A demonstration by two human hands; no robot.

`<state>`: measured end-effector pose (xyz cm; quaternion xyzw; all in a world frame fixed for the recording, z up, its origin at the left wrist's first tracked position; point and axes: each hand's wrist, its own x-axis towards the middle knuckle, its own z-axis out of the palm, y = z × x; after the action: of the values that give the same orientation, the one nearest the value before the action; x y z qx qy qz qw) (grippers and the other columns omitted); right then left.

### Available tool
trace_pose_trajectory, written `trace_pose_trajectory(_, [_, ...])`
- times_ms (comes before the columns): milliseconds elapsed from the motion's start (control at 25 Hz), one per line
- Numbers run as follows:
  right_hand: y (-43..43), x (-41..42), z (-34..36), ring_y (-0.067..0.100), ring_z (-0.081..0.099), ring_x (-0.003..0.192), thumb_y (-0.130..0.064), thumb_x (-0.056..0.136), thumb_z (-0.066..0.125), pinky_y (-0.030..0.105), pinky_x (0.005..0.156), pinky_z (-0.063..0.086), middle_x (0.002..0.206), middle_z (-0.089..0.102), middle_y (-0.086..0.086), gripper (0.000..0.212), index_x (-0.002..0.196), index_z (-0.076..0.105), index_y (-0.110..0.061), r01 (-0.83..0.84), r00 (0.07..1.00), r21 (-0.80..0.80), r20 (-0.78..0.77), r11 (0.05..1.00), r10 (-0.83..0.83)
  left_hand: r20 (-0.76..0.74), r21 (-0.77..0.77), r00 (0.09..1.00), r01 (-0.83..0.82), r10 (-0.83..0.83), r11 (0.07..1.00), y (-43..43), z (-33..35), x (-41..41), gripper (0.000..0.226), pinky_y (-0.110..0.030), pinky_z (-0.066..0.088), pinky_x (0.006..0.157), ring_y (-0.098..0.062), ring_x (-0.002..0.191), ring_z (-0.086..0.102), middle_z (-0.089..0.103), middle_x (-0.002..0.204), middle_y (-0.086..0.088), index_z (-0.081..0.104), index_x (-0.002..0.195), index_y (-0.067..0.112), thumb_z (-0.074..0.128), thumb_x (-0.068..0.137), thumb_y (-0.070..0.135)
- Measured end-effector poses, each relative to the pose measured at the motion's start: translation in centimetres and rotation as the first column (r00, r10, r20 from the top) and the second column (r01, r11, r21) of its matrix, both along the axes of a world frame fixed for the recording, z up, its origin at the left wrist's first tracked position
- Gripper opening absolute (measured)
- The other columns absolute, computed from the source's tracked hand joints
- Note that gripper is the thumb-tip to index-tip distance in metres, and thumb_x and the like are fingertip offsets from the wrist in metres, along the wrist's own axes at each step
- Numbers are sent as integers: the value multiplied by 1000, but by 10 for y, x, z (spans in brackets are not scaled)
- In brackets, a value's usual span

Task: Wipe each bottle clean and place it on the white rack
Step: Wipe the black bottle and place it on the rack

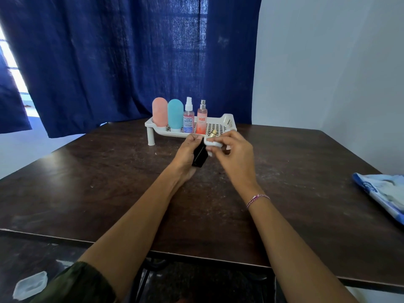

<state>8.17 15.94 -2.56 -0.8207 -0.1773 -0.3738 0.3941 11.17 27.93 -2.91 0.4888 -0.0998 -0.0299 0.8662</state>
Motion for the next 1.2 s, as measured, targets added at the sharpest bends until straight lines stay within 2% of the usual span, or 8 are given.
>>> trace_pose_trajectory(80, [-5, 3, -1, 7, 57, 93, -19, 77, 74, 17, 79, 50, 101, 64, 1, 24, 100, 70, -10, 69, 996, 149, -73, 986, -59, 13, 66, 1000, -28, 28, 997, -1, -3, 1, 17, -21, 48, 59, -9, 67, 60, 62, 81, -3, 51, 89, 13, 38, 100, 13])
trace_pose_trajectory(200, [-1, 1, -4, 11, 65, 81, -17, 75, 76, 18, 63, 55, 98, 67, 3, 25, 98, 68, -12, -17, 934, 332, -332, 943, 134, 9, 176, 985, -169, 170, 970, 2, -9, 9, 21, -27, 44, 61, -14, 67, 54, 58, 77, -7, 51, 80, 12, 42, 99, 13])
trace_pose_trajectory(280, [5, 0, -7, 11, 66, 75, -15, 74, 76, 13, 55, 52, 90, 66, 1, 24, 96, 67, -12, -71, 896, 345, -390, 936, 212, -23, 210, 969, -236, 247, 949, 6, -10, 12, 21, -30, 44, 65, -17, 70, 53, 58, 78, -9, 53, 78, 12, 45, 98, 13])
trace_pose_trajectory(520, [3, 6, -9, 10, 67, 76, -18, 73, 77, 26, 69, 58, 90, 69, 1, 30, 100, 69, -9, 36, 920, 388, -373, 921, 121, 62, 490, 963, -257, 261, 833, 4, -10, 11, 26, -29, 40, 63, -15, 69, 50, 56, 74, -6, 51, 69, 15, 49, 95, 16])
trace_pose_trajectory(760, [1, 8, -11, 12, 67, 77, -18, 75, 76, 29, 71, 58, 90, 70, 4, 28, 100, 69, -8, 109, 927, 430, -369, 896, 64, 82, 544, 972, -230, 221, 807, 2, -6, 6, 21, -26, 49, 54, -16, 74, 56, 58, 79, -5, 56, 75, 15, 52, 94, 22])
trace_pose_trajectory(880, [0, 9, -10, 13, 68, 78, -21, 76, 76, 27, 70, 58, 91, 70, 4, 28, 101, 69, -9, 128, 929, 438, -366, 890, 47, 119, 555, 980, -199, 159, 808, -1, -5, 2, 16, -19, 49, 46, -13, 77, 59, 62, 87, -6, 63, 91, 8, 60, 90, 24])
trace_pose_trajectory(1040, [-1, 10, -10, 10, 68, 75, -21, 76, 76, 22, 69, 56, 91, 71, 3, 31, 103, 68, -10, 134, 923, 463, -380, 876, 59, 133, 554, 981, -190, 139, 810, -1, -7, 4, 15, -23, 56, 53, -16, 79, 63, 65, 89, -10, 63, 95, 6, 56, 93, 20])
trace_pose_trajectory(1200, [-4, 14, -7, 11, 67, 84, -20, 78, 73, 25, 75, 56, 100, 70, 4, 34, 109, 66, -9, 133, 917, 511, -389, 849, 91, 120, 624, 986, -163, 112, 765, 0, -8, 3, 30, -28, 57, 65, -16, 82, 62, 65, 91, -10, 63, 104, 9, 48, 97, 34])
